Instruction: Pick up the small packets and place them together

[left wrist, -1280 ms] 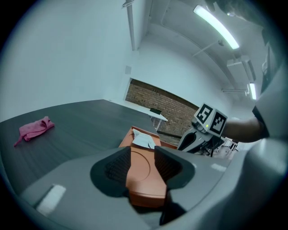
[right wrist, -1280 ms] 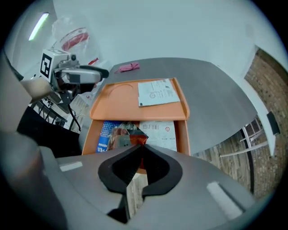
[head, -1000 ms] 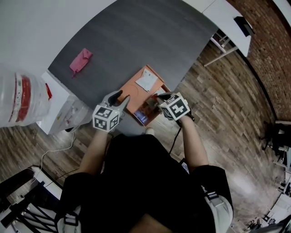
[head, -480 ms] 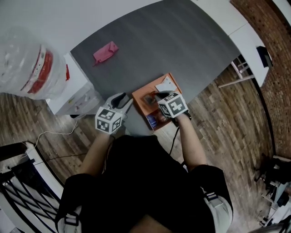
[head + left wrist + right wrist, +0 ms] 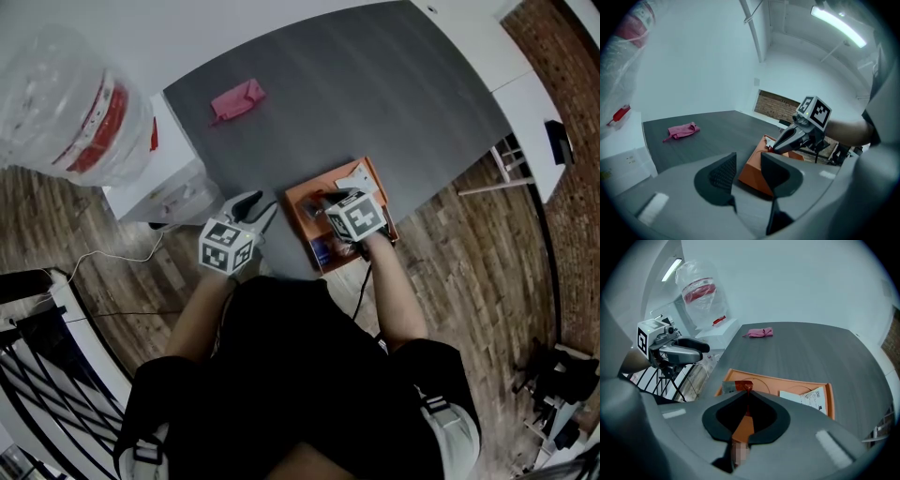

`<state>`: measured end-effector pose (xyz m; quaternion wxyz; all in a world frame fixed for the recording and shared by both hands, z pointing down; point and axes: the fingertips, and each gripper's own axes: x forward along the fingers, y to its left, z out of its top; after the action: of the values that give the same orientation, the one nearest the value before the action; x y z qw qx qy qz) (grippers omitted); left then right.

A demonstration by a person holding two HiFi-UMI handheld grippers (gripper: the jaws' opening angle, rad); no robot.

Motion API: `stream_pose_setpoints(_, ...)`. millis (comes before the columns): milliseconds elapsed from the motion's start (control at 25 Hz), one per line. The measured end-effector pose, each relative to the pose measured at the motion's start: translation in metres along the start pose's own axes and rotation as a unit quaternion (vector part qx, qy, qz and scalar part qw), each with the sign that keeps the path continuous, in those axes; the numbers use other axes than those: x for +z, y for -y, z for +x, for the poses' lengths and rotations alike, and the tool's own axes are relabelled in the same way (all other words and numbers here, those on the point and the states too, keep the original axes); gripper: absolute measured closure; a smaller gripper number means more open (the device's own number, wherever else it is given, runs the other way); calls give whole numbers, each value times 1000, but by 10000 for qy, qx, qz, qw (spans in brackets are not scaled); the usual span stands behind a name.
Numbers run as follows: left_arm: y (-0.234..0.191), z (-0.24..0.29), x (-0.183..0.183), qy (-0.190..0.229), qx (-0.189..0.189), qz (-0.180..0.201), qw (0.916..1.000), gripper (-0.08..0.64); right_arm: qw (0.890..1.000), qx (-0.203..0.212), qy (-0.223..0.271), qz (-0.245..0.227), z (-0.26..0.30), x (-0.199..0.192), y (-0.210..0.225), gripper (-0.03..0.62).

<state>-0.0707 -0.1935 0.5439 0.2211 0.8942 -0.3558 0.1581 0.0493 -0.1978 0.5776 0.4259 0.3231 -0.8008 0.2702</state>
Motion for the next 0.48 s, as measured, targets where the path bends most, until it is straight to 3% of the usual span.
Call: stream_pose_setpoints(480,1,5,1,-62,-94,38,9999,400,9997,-204,99,-49,8,-2,8,535)
